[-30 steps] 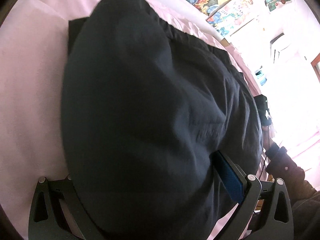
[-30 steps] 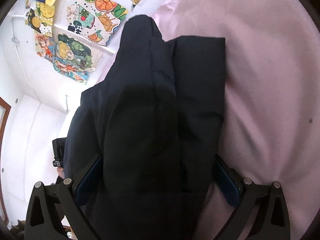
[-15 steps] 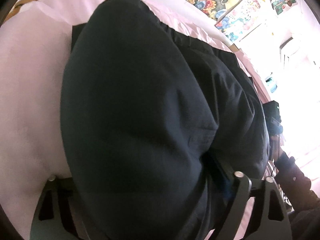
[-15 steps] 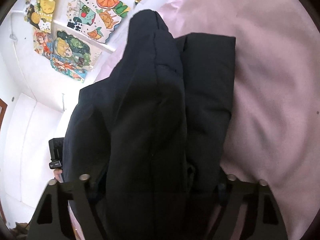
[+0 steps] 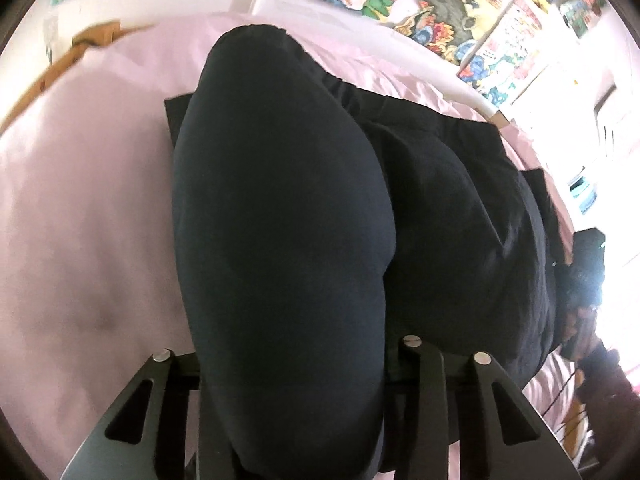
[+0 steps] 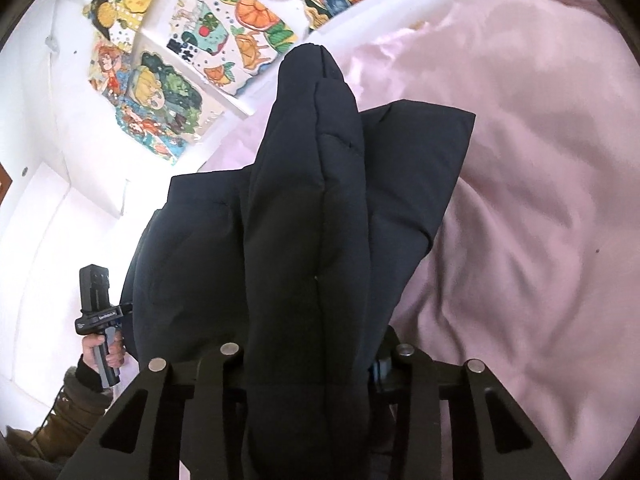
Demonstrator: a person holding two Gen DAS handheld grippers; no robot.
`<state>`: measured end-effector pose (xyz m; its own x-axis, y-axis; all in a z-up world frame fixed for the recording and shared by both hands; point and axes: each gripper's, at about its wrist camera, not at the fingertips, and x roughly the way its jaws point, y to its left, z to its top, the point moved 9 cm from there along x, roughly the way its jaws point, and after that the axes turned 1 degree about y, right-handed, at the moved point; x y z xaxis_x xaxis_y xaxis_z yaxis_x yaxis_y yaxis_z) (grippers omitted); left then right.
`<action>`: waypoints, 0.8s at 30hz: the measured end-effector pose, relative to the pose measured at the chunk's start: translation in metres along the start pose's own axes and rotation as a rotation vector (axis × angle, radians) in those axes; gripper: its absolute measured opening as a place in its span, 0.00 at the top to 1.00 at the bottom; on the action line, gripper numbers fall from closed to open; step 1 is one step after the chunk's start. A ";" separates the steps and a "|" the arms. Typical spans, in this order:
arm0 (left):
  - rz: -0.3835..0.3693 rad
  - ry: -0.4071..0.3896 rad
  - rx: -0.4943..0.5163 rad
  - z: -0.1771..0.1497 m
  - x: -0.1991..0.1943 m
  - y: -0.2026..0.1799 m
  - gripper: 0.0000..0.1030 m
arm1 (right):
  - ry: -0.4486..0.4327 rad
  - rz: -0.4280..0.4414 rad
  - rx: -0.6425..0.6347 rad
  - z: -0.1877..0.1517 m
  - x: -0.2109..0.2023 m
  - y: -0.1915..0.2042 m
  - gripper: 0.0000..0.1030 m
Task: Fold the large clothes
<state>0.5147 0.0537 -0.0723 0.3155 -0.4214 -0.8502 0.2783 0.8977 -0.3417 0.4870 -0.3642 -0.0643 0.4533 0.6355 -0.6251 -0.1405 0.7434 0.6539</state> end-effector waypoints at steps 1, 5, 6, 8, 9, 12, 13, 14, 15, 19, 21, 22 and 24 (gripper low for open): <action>0.017 0.000 0.018 0.000 -0.003 -0.004 0.71 | -0.004 0.000 -0.009 0.000 -0.002 0.003 0.68; 0.052 -0.004 0.033 -0.003 -0.011 -0.024 0.74 | -0.020 0.006 -0.033 0.002 -0.010 0.017 0.70; 0.057 -0.008 0.039 -0.005 -0.015 -0.026 0.75 | -0.022 0.009 -0.039 0.002 -0.012 0.021 0.70; 0.070 -0.014 0.051 -0.009 -0.023 -0.034 0.75 | -0.022 0.015 -0.047 0.001 -0.016 0.027 0.71; 0.072 -0.014 0.052 -0.010 -0.025 -0.037 0.75 | -0.021 0.018 -0.051 0.001 -0.018 0.031 0.71; 0.072 -0.011 0.041 -0.013 -0.034 -0.047 0.76 | -0.016 0.025 -0.062 -0.003 -0.027 0.042 0.71; 0.071 -0.012 0.039 -0.014 -0.037 -0.051 0.76 | -0.015 0.026 -0.067 -0.005 -0.030 0.046 0.71; 0.072 -0.014 0.039 -0.013 -0.039 -0.057 0.76 | -0.013 0.026 -0.072 -0.006 -0.034 0.051 0.71; 0.071 -0.015 0.040 -0.013 -0.042 -0.061 0.76 | -0.012 0.027 -0.075 -0.007 -0.038 0.055 0.71; 0.070 -0.005 0.030 -0.022 -0.055 -0.071 0.76 | -0.002 0.018 -0.081 -0.013 -0.054 0.073 0.71; 0.067 0.006 0.014 -0.027 -0.063 -0.075 0.76 | 0.009 0.012 -0.069 -0.018 -0.060 0.077 0.71; 0.069 0.016 0.010 -0.031 -0.065 -0.077 0.76 | 0.016 0.008 -0.064 -0.020 -0.063 0.079 0.71; 0.076 0.036 0.004 -0.034 -0.066 -0.083 0.76 | 0.037 -0.006 -0.053 -0.028 -0.065 0.082 0.71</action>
<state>0.4395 0.0112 -0.0012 0.3027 -0.3469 -0.8877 0.2582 0.9264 -0.2740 0.4213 -0.3392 0.0179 0.4215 0.6378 -0.6446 -0.1850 0.7564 0.6274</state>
